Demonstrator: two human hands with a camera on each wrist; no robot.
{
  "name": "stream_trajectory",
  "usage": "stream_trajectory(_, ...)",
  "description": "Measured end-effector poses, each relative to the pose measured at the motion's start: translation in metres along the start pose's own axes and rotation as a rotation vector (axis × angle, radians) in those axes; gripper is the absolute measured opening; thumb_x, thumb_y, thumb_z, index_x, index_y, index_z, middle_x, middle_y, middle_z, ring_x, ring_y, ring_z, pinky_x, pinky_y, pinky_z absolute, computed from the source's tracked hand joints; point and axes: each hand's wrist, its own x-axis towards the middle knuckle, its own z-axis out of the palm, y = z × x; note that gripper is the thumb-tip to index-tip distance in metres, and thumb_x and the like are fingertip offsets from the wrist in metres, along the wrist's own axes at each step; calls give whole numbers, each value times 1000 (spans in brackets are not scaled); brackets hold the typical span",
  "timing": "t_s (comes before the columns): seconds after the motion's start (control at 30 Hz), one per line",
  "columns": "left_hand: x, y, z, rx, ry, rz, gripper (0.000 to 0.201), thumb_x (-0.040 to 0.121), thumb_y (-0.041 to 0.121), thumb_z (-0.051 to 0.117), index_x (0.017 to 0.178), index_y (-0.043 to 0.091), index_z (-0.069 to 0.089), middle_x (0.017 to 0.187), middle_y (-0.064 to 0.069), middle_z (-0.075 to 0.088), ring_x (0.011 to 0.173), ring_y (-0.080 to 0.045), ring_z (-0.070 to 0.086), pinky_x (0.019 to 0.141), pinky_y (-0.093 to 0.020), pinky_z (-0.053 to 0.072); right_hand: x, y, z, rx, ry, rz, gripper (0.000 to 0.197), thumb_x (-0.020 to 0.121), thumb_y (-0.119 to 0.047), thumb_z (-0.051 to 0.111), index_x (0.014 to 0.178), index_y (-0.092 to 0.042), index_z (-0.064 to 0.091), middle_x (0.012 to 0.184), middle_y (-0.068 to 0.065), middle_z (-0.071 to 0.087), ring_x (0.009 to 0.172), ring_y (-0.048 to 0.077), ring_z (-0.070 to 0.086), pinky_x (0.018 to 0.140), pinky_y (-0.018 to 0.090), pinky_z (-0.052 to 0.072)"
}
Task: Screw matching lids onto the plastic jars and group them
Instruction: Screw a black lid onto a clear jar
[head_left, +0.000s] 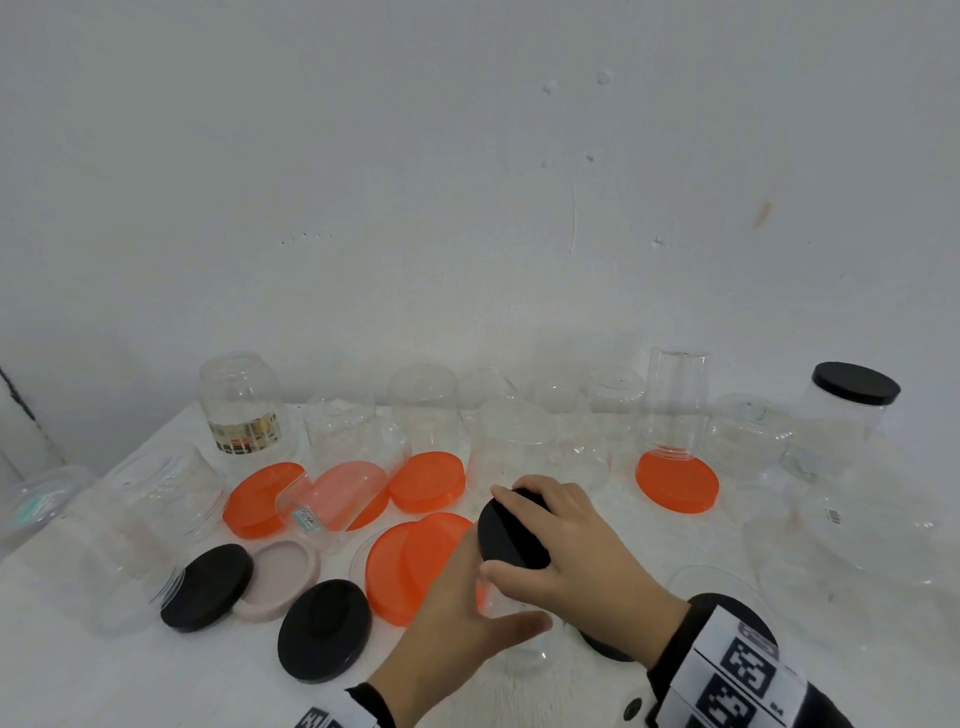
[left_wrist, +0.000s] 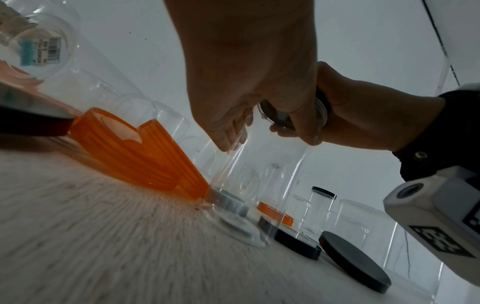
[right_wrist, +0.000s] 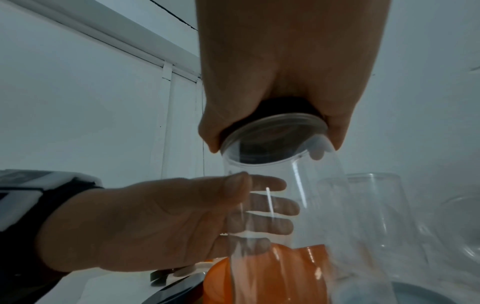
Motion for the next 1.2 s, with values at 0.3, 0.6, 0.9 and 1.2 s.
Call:
stream_trajectory(0.3, 10, 1, -24, 362, -221, -58, 88, 62, 63, 75, 128, 70, 17, 128, 44, 35, 122, 16, 36, 99, -14, 38, -10, 4, -3, 3, -3, 2, 73, 87, -61, 49, 150, -32, 25, 146, -16, 23, 129, 5, 19, 104, 17, 24)
stream_trajectory(0.6, 27, -31, -47, 1116, -359, -266, 93, 79, 69, 55, 151, 34, 8, 159, 5, -4, 148, -23, -8, 118, -49, 1, -56, 21, -49, 193, -82, 65, 82, 73, -54, 64, 146, -41, 28, 127, -38, 23, 124, -12, 26, 99, 10, 33)
stream_trajectory(0.9, 32, -37, -44, 1040, -313, -306, 85, 79, 63, 59, 148, 37, 17, 159, -7, -16, 148, -26, -5, 120, -37, 11, -120, 44, -148, 114, 437, 184, 91, 56, -67, 70, 137, -46, 37, 123, -33, 37, 117, -11, 40, 89, 12, 39)
stream_trajectory(1.2, 32, -35, -44, 1025, -304, -369, 91, 74, 68, 60, 147, 42, 13, 160, -4, -14, 148, -25, -6, 119, -35, 10, -107, 124, -231, -143, 842, 637, 84, 68, -30, 82, 137, -16, 36, 136, 12, 24, 125, 33, 31, 100, 40, 34)
